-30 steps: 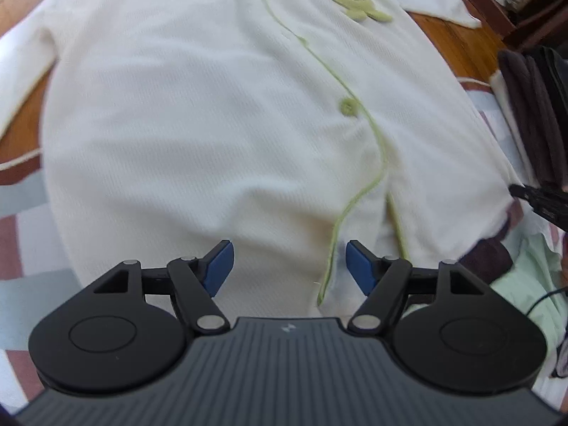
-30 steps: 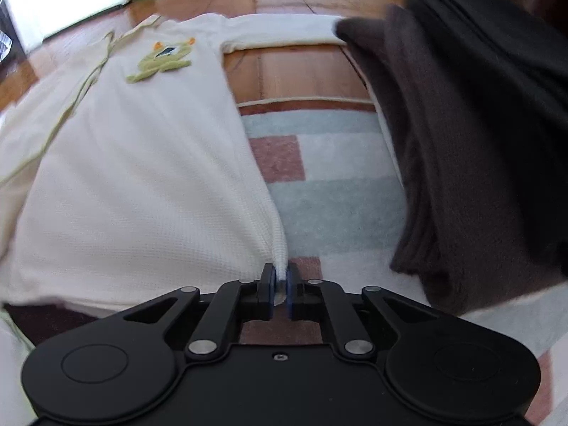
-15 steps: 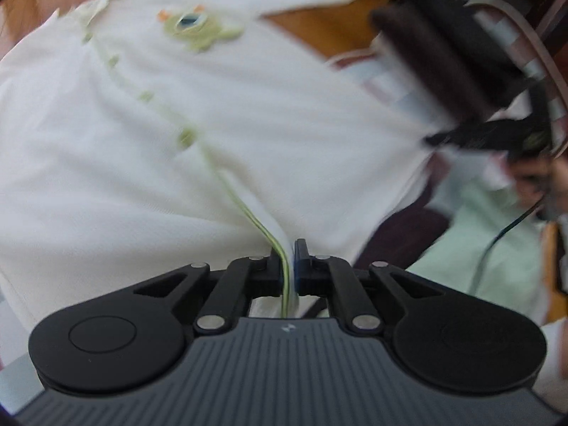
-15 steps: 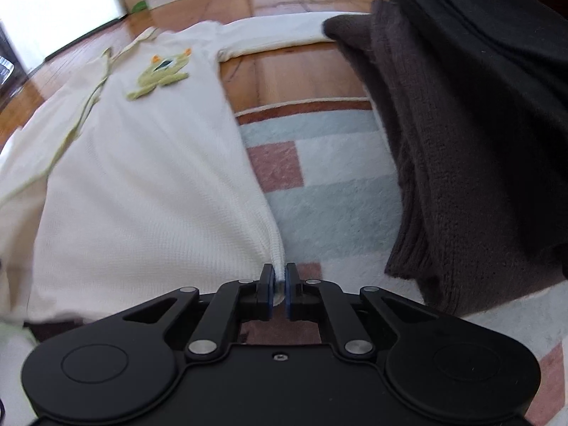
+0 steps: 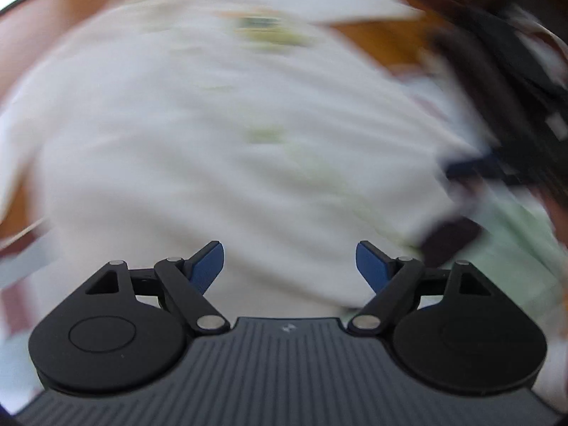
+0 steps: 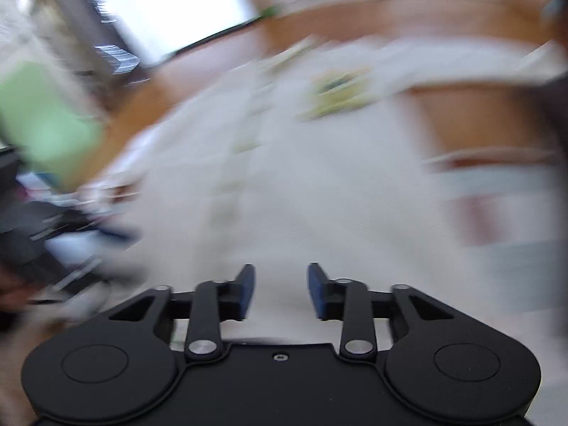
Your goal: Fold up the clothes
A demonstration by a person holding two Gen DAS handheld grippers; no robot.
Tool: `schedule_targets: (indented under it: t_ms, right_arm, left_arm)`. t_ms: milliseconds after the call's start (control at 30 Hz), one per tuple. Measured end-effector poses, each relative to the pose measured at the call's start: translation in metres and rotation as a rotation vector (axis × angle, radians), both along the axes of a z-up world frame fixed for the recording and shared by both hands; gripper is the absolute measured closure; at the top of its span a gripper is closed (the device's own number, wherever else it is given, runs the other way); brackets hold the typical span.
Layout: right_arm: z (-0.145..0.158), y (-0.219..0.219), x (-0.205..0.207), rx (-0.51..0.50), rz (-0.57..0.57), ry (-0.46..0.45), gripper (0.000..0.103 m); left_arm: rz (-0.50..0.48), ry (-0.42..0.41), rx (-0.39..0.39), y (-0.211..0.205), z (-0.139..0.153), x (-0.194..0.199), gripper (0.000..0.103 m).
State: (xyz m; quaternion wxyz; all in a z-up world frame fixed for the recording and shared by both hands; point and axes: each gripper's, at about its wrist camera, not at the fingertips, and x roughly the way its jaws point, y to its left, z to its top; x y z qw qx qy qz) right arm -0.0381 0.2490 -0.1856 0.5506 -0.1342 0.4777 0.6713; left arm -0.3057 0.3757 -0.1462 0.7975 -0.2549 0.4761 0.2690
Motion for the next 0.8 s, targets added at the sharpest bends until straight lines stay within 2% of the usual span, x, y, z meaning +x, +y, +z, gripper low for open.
schedule_targets:
  t_ms: [67,133,167,233,333,400,433,500,533,567,667,800]
  right_arm:
    - [-0.015,0.022,-0.023,-0.046,0.079,0.041,0.054]
    - [-0.027,0.04,-0.045,-0.095,0.146,0.021,0.054]
    - [-0.031,0.044,-0.053,-0.101,0.17,-0.011,0.063]
    - [-0.035,0.051,-0.067,-0.106,0.212,-0.068,0.097]
    - [-0.025,0.052,-0.059,-0.041,0.186,-0.015,0.097]
    - [-0.018,0.053,-0.048,-0.028,0.152,0.045,0.097]
    - [-0.017,0.055,-0.045,-0.031,0.138,0.043,0.097]
    - [-0.017,0.056,-0.041,-0.03,0.124,0.012,0.097]
    - [-0.018,0.057,-0.039,-0.03,0.115,0.001,0.097]
    - [-0.019,0.059,-0.037,-0.032,0.103,0.0,0.097]
    - [-0.023,0.063,-0.03,-0.039,0.082,-0.007,0.097]
    - [-0.026,0.063,-0.026,-0.063,0.092,0.029,0.097]
  left_arm:
    - [0.071,0.066,-0.004,0.018,-0.006,-0.024,0.021]
    - [0.141,0.128,-0.022,0.033,-0.014,-0.046,0.021]
    - [0.173,0.152,-0.058,0.037,-0.02,-0.053,0.021]
    - [0.221,0.188,-0.136,0.043,-0.032,-0.064,0.021]
    - [0.197,0.186,-0.28,0.049,-0.052,-0.062,0.006]
    - [0.164,0.277,-0.303,0.047,-0.069,-0.052,0.006]
    - [0.138,0.31,-0.314,0.045,-0.075,-0.048,0.006]
    - [0.064,0.321,-0.288,0.039,-0.074,-0.039,0.032]
    - [0.026,0.324,-0.262,0.035,-0.072,-0.035,0.057]
    - [-0.012,0.327,-0.236,0.032,-0.07,-0.031,0.101]
    - [-0.069,0.328,-0.193,0.027,-0.057,-0.032,0.101]
    - [-0.053,0.284,-0.243,0.026,-0.031,-0.063,0.101]
